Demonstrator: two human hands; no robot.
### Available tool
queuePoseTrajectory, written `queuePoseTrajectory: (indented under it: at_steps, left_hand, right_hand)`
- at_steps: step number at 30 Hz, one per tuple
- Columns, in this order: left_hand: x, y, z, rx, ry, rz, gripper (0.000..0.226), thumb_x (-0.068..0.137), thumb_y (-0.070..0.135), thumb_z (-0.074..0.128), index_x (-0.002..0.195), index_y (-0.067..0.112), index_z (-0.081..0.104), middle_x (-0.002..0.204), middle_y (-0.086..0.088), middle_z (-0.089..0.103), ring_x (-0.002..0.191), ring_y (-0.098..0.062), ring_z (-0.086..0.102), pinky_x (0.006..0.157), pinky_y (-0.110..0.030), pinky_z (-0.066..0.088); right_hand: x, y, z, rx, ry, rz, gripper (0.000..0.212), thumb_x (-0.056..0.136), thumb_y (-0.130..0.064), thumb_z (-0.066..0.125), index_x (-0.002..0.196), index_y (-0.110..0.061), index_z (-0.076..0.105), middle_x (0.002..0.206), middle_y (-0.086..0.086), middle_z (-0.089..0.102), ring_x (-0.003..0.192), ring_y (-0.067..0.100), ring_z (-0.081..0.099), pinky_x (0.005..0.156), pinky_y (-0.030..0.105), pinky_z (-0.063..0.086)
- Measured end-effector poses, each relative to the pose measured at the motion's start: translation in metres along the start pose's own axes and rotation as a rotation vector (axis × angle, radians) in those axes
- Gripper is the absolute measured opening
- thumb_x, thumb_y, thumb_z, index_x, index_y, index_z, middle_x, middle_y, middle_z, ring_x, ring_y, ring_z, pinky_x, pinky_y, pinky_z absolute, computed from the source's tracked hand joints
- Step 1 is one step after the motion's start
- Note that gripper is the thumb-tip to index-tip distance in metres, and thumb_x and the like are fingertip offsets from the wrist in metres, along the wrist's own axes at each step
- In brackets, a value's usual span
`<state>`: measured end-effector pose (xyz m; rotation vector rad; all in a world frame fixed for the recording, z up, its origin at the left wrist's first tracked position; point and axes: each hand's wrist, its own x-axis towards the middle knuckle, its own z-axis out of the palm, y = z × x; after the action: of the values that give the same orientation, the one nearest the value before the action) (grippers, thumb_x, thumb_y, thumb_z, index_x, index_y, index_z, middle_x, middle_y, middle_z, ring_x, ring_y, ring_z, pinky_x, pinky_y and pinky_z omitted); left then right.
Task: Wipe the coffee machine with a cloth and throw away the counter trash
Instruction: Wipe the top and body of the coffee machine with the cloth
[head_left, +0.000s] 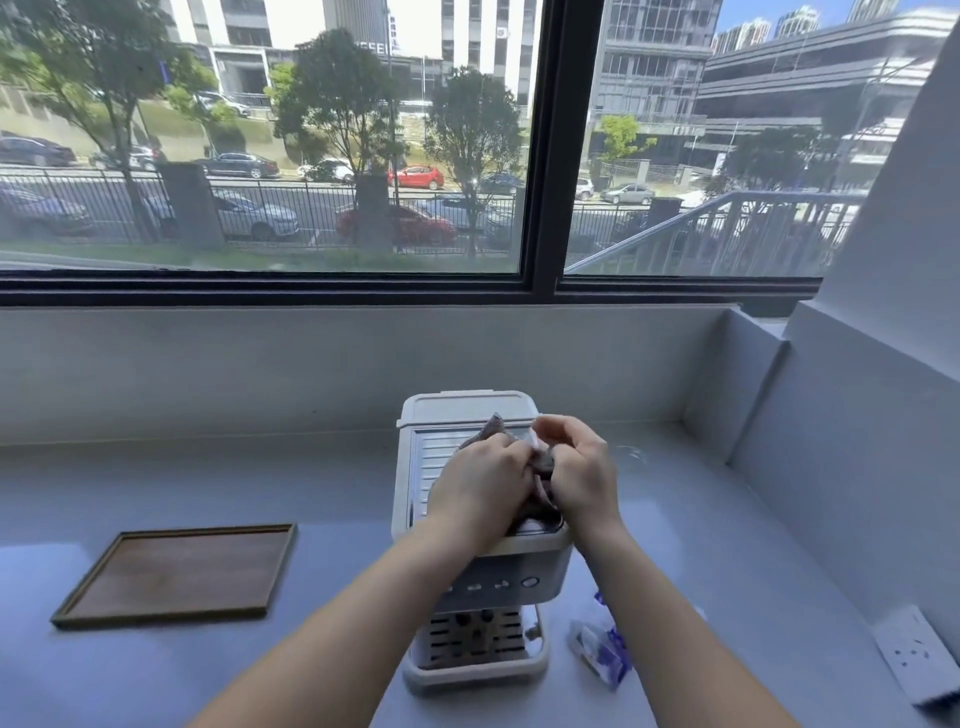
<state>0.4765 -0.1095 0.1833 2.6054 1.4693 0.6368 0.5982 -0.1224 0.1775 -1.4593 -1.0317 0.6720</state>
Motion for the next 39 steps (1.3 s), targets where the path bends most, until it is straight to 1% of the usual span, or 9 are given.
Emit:
queuePoseTrajectory:
  at_steps: [4,7,10,12,17,21,30,37,39]
  left_hand:
    - [0.014,0.019,-0.016,-0.663,-0.035,-0.197,0.026,0.093,0.035,0.043,0.105,0.021,0.061,0.113,-0.010,0.066,0.107,-0.027,0.058,0.095,-0.042,0.044]
    - [0.004,0.003,-0.038,-1.104,0.047,-0.233,0.032,0.082,0.038,0.044,0.099,0.019,0.063,0.115,-0.006,0.067,0.111,-0.020,0.060,0.104,-0.039,0.044]
    - [-0.018,-0.041,-0.045,-0.564,0.053,-0.118,0.050,0.086,0.037,0.041,0.131,0.020,0.054,0.139,-0.001,0.055,0.128,-0.010,0.047,0.101,-0.021,0.036]
    - [-0.036,-0.061,-0.034,-0.232,0.029,-0.059,0.051,0.094,0.037,0.040,0.141,0.016,0.043,0.147,-0.003,0.044,0.133,-0.014,0.036,0.105,-0.026,0.028]
    - [-0.058,-0.055,-0.003,0.096,-0.118,-0.073,0.069,0.098,0.054,0.028,0.154,0.015,0.018,0.164,-0.007,0.012,0.151,-0.019,0.003,0.123,-0.035,-0.001]
    - [-0.061,-0.057,-0.001,0.117,-0.076,-0.075,0.069,0.097,0.054,0.029,0.154,0.016,0.019,0.164,-0.007,0.013,0.151,-0.020,0.005,0.123,-0.037,0.000]
    - [-0.065,-0.051,-0.002,0.087,-0.025,-0.081,0.081,0.083,0.058,0.015,0.150,0.014,0.029,0.160,-0.010,0.026,0.149,-0.023,0.017,0.123,-0.037,0.005]
    - [-0.065,-0.056,-0.001,0.072,-0.053,-0.058,0.085,0.083,0.059,0.009,0.152,0.012,0.027,0.161,-0.012,0.022,0.150,-0.025,0.014,0.123,-0.039,0.003]
    - [-0.064,-0.057,0.000,0.076,-0.050,-0.052,0.086,0.083,0.060,0.008,0.151,0.012,0.028,0.161,-0.013,0.023,0.149,-0.025,0.015,0.123,-0.039,0.003]
  right_hand:
    - [-0.010,-0.005,-0.015,0.359,-0.086,0.036,0.024,0.102,-0.015,0.048,0.116,-0.015,0.068,0.110,0.004,0.073,0.101,0.016,0.067,0.090,0.030,0.055]
    - [-0.020,-0.001,-0.026,-0.174,-0.306,-0.247,0.051,0.090,-0.061,0.051,0.136,-0.041,0.053,0.145,-0.011,0.052,0.134,0.005,0.044,0.111,0.028,0.037]
    - [-0.019,0.001,-0.017,-0.764,-0.365,-0.433,0.087,0.065,-0.086,0.051,0.144,-0.052,0.033,0.163,-0.010,0.016,0.146,0.011,0.016,0.118,0.032,0.021]
    - [-0.014,-0.002,-0.006,-0.805,-0.417,-0.500,0.079,0.068,-0.081,0.056,0.139,-0.049,0.045,0.159,-0.006,0.030,0.144,0.015,0.025,0.118,0.033,0.025]
    - [0.016,-0.002,0.002,-0.585,-0.291,-0.454,0.032,0.071,-0.030,0.075,0.102,-0.021,0.075,0.109,-0.001,0.070,0.107,0.019,0.060,0.092,0.030,0.046]
    - [0.008,0.003,0.003,-0.584,-0.258,-0.432,0.025,0.067,-0.036,0.064,0.080,-0.015,0.069,0.087,-0.001,0.066,0.089,0.022,0.058,0.079,0.032,0.047]
    - [-0.058,0.022,-0.023,-0.297,-0.047,-0.372,0.032,0.068,-0.033,0.061,0.097,-0.030,0.075,0.108,-0.015,0.068,0.108,0.000,0.059,0.092,0.016,0.045]
    - [-0.111,0.050,0.003,0.176,0.336,-0.069,0.030,0.076,-0.032,0.061,0.103,-0.025,0.071,0.102,0.004,0.072,0.099,0.029,0.066,0.088,0.045,0.053]
    - [-0.105,0.041,-0.004,0.171,0.335,-0.007,0.026,0.073,-0.035,0.062,0.096,-0.029,0.071,0.087,-0.003,0.073,0.085,0.022,0.067,0.076,0.033,0.055]
